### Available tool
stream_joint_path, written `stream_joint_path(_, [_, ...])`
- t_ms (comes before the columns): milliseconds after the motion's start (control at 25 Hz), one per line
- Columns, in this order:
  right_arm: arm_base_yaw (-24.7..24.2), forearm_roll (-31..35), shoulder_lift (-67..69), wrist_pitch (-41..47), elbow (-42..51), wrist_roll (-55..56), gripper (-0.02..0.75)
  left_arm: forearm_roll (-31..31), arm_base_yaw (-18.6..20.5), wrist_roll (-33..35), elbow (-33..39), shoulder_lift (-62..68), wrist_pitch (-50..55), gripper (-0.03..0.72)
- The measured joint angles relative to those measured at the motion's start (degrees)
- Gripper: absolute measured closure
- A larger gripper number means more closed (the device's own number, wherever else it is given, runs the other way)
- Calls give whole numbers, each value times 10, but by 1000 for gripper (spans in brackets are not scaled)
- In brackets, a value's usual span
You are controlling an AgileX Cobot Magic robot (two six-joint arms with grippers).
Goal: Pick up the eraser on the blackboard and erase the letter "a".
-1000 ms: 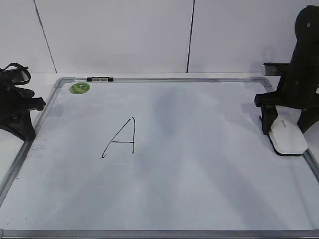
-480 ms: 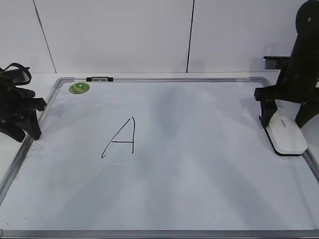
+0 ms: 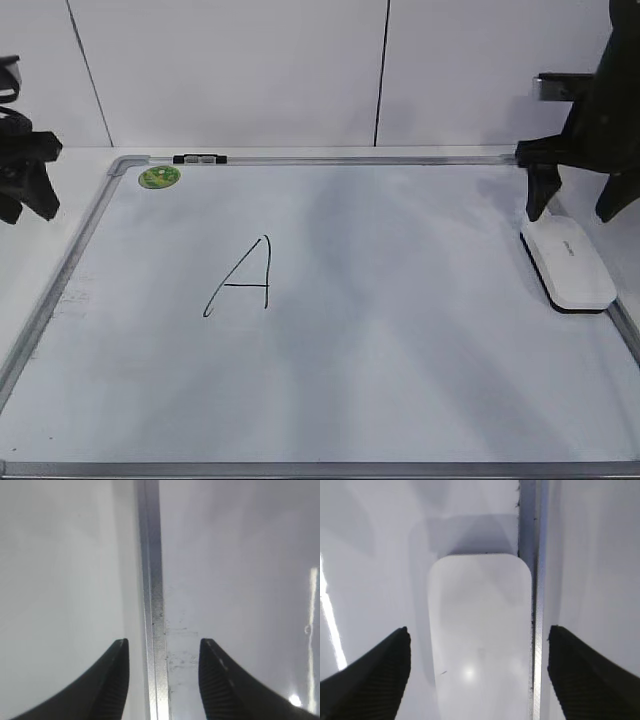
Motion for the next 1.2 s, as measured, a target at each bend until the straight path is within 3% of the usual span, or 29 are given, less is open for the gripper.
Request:
stream_joint_path(400, [0,6,-81,2,-31,1,202,0,0,0,0,-108,30,346])
stream_joint_path(1200, [0,107,-371,20,-27,-15,211,-33,0,0,2,-419,150,370])
